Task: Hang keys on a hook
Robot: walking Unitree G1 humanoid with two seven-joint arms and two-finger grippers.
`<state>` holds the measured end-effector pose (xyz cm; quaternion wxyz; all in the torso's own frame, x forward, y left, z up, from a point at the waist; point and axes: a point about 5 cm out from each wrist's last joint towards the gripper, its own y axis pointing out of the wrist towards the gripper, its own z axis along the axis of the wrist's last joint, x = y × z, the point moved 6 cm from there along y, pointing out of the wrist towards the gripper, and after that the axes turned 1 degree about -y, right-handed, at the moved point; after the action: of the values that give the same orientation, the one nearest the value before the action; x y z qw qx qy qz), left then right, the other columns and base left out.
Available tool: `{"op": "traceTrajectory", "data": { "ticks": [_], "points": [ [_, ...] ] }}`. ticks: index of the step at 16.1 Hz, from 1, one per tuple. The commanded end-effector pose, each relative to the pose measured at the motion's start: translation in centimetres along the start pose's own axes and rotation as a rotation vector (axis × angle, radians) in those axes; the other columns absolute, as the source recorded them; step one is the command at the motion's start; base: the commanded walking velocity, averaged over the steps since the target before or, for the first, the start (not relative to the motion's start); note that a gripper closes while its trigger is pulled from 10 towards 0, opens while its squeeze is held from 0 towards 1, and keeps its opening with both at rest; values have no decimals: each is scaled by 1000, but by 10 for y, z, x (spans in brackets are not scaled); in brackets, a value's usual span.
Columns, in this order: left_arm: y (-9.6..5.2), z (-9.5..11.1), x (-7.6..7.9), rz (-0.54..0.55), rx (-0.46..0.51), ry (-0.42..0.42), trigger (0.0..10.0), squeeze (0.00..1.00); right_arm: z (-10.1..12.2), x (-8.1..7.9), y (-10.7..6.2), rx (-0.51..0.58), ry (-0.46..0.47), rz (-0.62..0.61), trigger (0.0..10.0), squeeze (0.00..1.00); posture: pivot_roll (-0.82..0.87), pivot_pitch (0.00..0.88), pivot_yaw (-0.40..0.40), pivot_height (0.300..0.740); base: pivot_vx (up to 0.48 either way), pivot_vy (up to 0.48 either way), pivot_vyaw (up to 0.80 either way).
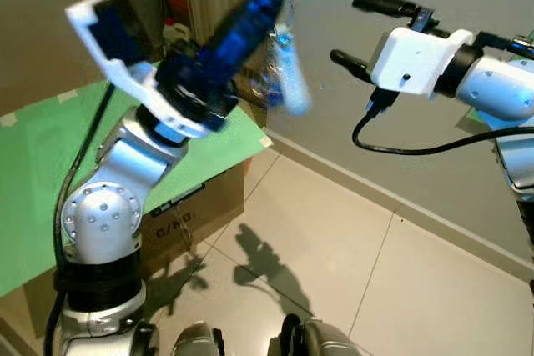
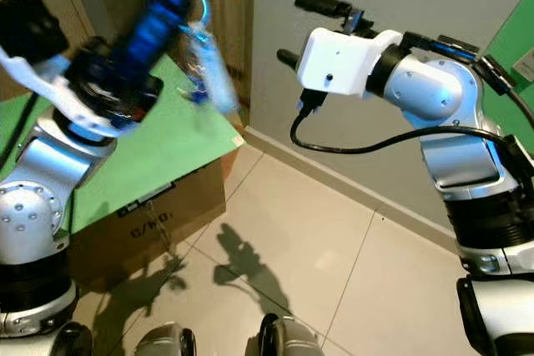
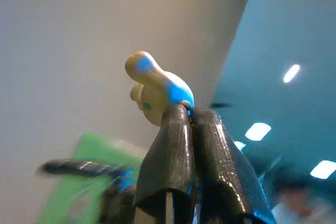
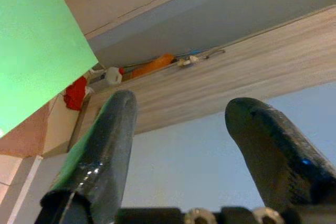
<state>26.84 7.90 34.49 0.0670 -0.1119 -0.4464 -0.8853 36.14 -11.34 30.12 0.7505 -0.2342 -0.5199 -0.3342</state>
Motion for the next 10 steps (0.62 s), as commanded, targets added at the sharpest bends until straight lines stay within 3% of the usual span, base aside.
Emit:
{"op": "traceTrajectory", "data": {
  "ticks": [1,2,4,5,6,7,8,9,10],
  "points": [
    [1,20,7,-52,143,-126,0,0,-17,-4,-6,-68,17,-12,10000,518,46,123,-19,740,0,0,0],
    [-1,25,6,-62,226,-213,0,0,-21,-14,-5,-82,37,-5,10000,494,43,121,-16,740,0,0,0],
    [-2,27,2,-64,302,-298,0,0,-23,-19,-3,-85,108,-32,10000,482,41,121,-21,740,0,0,0],
    [-4,27,1,-66,326,-332,0,0,-22,-18,-2,-55,243,-84,10000,482,41,121,-21,740,0,0,0],
    [-6,23,-2,-54,317,-342,0,0,-11,-14,-4,71,519,-146,10000,247,41,122,-21,740,0,0,0],
    [-7,20,-3,-45,304,-346,0,0,-2,-11,-8,163,665,-168,10000,0,41,123,-22,740,0,0,0],
    [-9,18,-5,-29,292,-361,0,0,12,-10,-17,326,896,-163,10000,0,43,124,-21,740,0,0,0],
    [-11,16,-7,-18,282,-356,0,0,17,-13,-21,376,964,-149,10000,0,40,123,-18,740,0,0,0],
    [-13,11,-18,30,268,-329,549,0,4,-46,-16,298,1073,-144,10000,0,32,118,-15,740,0,0,0]
  ]
}}
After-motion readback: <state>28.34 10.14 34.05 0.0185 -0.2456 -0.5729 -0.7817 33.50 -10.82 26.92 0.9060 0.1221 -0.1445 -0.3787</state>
